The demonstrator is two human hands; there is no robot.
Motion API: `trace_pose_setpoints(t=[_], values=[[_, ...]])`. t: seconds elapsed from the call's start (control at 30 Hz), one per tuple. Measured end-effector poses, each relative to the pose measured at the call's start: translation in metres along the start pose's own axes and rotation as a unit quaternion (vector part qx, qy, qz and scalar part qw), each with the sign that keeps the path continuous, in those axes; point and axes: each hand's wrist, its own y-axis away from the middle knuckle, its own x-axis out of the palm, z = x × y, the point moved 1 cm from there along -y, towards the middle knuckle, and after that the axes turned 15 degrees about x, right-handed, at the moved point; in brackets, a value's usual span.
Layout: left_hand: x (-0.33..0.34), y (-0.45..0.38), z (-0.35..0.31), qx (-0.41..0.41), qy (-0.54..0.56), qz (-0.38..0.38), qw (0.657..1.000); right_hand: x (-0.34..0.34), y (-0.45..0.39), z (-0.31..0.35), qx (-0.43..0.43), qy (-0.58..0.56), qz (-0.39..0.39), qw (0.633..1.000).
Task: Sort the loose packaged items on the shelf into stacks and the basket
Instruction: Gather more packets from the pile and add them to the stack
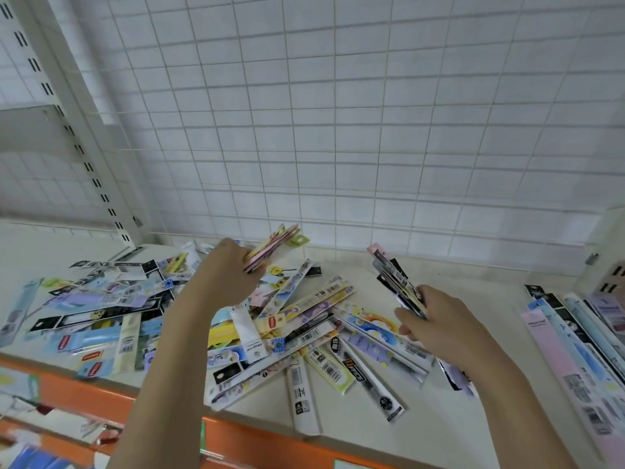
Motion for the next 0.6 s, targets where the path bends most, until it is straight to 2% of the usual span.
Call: trace_pose_setpoints(t=[0.1,0.23,0.33,0.6], values=[[-0.004,-0.011,0.000,-0.001,0.009,0.009,1.000,0.000,0.001,0.007,-0.015,-0.008,0.010,1.000],[0.002,-0.027,0.001,-0.029,0.091,0.006,0.995,0.000,0.002,0.018,-0.010,-0.021,0.022,0.999],[0.015,-0.040,0.001,-0.039,0.113,0.013,0.993,0.005,-0.003,0.019,0.005,0.020,-0.008,1.000],[0.053,-0.056,-0.006,-0.044,0.046,0.138,0.988,0.016,-0.012,0.018,0.071,0.033,-0.047,0.996]])
